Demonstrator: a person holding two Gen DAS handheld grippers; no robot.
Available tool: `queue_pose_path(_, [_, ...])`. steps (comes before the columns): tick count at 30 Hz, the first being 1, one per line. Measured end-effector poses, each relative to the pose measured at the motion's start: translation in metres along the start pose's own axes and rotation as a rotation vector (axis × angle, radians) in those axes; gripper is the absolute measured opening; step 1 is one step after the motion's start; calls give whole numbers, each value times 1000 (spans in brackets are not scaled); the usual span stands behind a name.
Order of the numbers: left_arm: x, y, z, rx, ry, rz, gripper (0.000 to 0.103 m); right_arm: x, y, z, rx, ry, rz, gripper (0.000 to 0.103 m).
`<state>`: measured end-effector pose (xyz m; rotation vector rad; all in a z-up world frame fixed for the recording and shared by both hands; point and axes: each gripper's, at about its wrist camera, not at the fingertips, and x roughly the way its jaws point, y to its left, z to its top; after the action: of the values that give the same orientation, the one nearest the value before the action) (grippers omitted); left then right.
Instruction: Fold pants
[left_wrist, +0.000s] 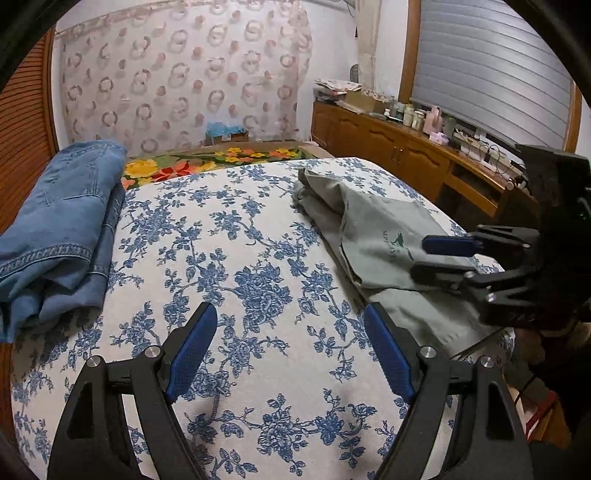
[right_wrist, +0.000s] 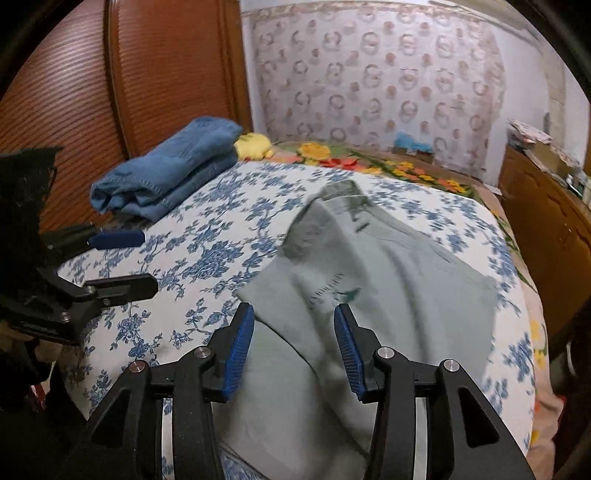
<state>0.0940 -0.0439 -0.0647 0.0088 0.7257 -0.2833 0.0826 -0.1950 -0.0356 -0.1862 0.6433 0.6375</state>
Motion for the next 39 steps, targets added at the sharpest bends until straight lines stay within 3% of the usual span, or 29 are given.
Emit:
queue_pose_path(7, [-3,7,0,-11,-6,6,82,35,2,17,-42,85,44,47])
queue_pose_path(13, [-5,13,-1,-21,-10,12,82,55,6,25,-69,150,30,47])
queue_pose_path(17, [-3,11,-1,-21,-3,10,82,54,7,33,-48,145,70,13])
queue_pose_path(19, [-1,10,-3,-17,2,7,82,50,5,38,-27,117,98,4])
queue_pose_path(23, [2,7,-3,-9,13,3,82,34,-5,40,8,64,113,4])
queue_pose_path(30, [8,-3,2,20,26,-11,82,5,-27,43,31,-15,60,4])
queue_pose_path(39, [15,-22,15,72,26,-45,82,0,-66,44,32,14,-111,4])
